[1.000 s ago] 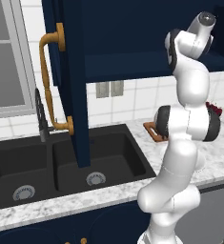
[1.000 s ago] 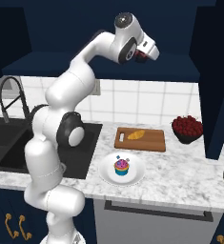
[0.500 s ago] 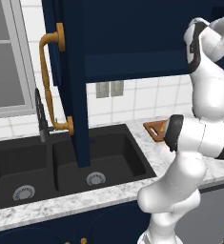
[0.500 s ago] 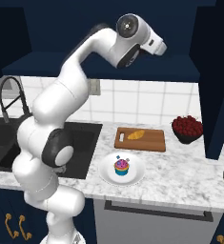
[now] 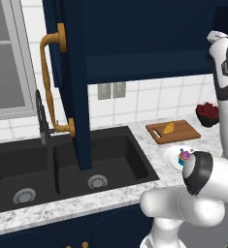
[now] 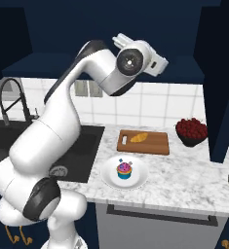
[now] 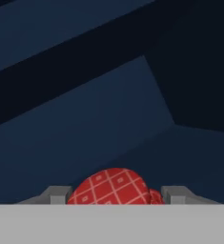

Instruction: From the different types of pastries on the counter, select a croissant and place it on the cutting board. Then retrieve a jar of jam from the cabinet and place it alongside the croissant on the cutting board.

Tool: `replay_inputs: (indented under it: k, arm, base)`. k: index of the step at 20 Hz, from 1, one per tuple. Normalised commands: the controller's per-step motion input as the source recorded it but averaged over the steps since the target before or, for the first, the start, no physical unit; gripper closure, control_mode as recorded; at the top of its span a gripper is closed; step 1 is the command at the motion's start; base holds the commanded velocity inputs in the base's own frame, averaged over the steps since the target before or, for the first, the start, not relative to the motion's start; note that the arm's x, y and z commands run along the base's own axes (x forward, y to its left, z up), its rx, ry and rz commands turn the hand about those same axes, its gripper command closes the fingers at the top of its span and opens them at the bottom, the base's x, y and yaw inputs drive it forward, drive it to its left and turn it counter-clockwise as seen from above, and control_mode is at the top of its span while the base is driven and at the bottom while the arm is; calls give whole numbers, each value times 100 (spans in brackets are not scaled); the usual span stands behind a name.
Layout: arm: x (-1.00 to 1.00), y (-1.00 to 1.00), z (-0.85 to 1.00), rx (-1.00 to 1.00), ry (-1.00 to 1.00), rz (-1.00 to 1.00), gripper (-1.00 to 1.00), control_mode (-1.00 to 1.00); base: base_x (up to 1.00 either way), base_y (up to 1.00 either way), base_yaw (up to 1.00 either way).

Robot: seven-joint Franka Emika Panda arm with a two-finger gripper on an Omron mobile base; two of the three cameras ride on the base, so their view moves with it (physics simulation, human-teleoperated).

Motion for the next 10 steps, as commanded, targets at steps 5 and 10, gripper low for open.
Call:
replay_inputs:
  k: [5, 10]
  arm:
    - [-100, 31, -35, -6, -1, 8, 100, -100]
    - [-100, 32, -26, -6, -6, 3, 100, -100]
  base:
    - [0, 0, 0]
    - [0, 0, 0]
